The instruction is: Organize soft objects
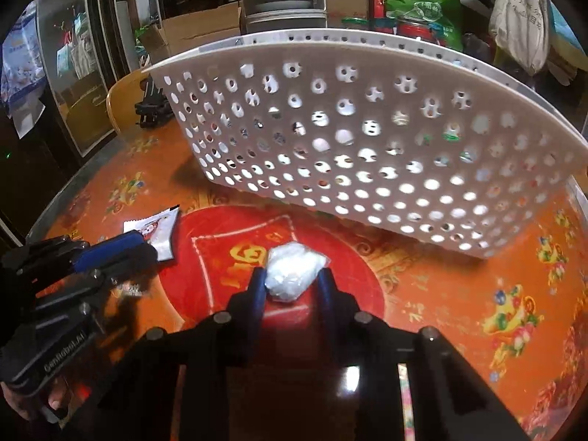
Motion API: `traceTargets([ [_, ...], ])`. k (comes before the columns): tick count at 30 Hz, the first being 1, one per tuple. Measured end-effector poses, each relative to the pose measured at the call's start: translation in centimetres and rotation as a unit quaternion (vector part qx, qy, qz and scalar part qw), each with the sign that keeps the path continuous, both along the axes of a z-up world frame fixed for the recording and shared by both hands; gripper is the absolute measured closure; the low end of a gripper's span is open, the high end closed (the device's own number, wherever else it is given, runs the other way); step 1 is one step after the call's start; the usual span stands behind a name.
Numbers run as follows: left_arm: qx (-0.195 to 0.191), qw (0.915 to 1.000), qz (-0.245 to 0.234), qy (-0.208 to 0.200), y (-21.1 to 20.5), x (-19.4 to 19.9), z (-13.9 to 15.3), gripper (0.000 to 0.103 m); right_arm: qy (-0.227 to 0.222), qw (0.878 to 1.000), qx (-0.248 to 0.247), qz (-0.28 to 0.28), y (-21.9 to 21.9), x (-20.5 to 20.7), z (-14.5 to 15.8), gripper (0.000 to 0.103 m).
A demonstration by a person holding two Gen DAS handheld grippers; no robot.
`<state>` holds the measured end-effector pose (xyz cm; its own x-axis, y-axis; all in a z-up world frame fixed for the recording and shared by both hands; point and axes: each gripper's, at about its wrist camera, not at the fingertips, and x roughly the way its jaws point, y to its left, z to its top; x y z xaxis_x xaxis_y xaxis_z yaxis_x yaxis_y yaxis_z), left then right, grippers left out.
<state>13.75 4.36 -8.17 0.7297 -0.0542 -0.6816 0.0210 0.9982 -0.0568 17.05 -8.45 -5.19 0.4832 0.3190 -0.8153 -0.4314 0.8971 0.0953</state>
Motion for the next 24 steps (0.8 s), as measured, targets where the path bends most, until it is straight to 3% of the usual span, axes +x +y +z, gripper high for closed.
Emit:
traceTargets([
  [9, 0.007, 0.9997, -0.001, -0.025, 0.2, -1.1, 2.1, 0.103, -0.017, 1.000, 0.014, -0.005, -2.0, -1.3, 1.5, 0.076],
  [14, 0.005, 0.9999, 0.007, 0.008, 2.0, -0.2, 1.1, 0.097, -0.027, 0.999, 0.016, -0.004, -2.4, -1.8, 2.4, 0.076],
  [15, 0.001, 0.9998, 0.002, 0.019, 2.2, 0.1, 0.7, 0.082, -0.028, 0.999, 0.017, -0.005, -2.6, -1.9, 2.5, 0.076],
  [16, -0.002, 0.9997, 0.000, 0.025, 2.5, 0.4, 0.4, 0.061, -0.028, 0.999, 0.017, -0.005, -2.8, -2.0, 2.5, 0.076],
  [18, 0.011, 0.9996, 0.003, 0.026, 2.5, 0.8, 0.0, 0.031, -0.028, 0.999, 0.019, -0.007, -3.0, -2.1, 2.6, 0.076],
  [24, 0.026, 0.9974, -0.003, 0.068, 2.4, 2.4, -0.7, 0.024, -0.027, 0.999, 0.023, -0.011, -4.2, -2.6, 2.8, 0.076],
])
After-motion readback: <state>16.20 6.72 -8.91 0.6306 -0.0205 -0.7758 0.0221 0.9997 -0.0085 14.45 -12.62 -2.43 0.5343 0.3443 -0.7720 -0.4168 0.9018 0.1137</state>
